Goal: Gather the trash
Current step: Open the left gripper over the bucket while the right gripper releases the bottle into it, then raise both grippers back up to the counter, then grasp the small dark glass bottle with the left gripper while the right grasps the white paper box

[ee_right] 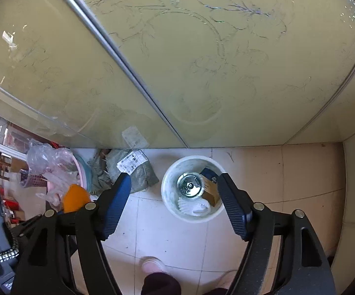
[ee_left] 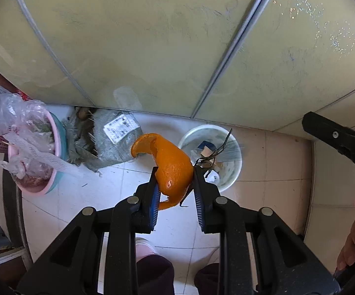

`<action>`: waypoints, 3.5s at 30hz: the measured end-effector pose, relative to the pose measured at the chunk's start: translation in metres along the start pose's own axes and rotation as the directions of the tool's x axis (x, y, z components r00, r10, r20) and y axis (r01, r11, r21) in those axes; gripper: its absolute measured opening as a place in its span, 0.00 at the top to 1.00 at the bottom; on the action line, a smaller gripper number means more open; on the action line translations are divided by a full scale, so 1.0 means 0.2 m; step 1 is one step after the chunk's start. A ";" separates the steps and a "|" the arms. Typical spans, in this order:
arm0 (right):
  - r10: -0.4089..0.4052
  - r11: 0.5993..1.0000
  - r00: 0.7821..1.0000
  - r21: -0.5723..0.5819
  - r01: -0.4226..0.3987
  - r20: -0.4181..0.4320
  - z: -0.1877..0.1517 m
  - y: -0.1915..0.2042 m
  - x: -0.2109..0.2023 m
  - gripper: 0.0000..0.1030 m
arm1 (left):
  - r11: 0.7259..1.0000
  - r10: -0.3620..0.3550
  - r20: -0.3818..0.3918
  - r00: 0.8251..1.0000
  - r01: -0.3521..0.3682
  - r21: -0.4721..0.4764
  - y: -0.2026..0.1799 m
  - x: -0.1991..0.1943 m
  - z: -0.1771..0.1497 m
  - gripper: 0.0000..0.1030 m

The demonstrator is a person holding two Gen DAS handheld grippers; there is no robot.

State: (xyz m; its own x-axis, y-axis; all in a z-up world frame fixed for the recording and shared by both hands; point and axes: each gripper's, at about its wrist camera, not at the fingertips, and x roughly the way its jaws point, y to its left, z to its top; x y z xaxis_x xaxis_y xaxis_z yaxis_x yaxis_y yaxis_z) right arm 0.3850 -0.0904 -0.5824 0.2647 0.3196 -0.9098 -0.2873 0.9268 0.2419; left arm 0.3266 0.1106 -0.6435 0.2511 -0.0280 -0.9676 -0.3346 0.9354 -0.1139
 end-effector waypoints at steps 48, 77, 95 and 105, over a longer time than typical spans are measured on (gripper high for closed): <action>-0.165 0.986 0.845 0.070 0.151 0.509 0.50 0.65 -2.15 0.32 | 0.957 -0.158 0.462 0.873 0.020 0.289 -0.21 -2.36 0.64 0.38; 0.045 0.956 0.892 -0.278 0.092 0.449 2.00 0.00 -1.88 0.28 | 0.998 -0.039 0.421 0.906 0.055 -0.025 -0.87 -2.00 2.01 0.34; 0.066 0.937 0.983 -0.349 -0.002 0.172 2.88 -0.11 -0.77 0.28 | 0.985 0.084 0.249 0.965 -0.042 -0.167 -0.80 -1.38 2.48 0.34; 0.114 0.905 0.983 -0.423 -0.044 0.141 2.78 0.02 -0.71 0.28 | 0.991 0.080 0.247 0.966 -0.050 -0.128 -0.82 -1.24 2.66 0.34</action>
State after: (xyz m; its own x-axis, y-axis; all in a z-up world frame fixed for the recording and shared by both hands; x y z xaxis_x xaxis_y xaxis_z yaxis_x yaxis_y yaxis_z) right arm 0.8595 -0.0226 -0.2654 0.3574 0.4477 -0.8197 -0.6612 0.7411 0.1165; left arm 0.8017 0.1523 -0.2651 0.4395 0.1351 -0.8880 -0.4603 0.8828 -0.0934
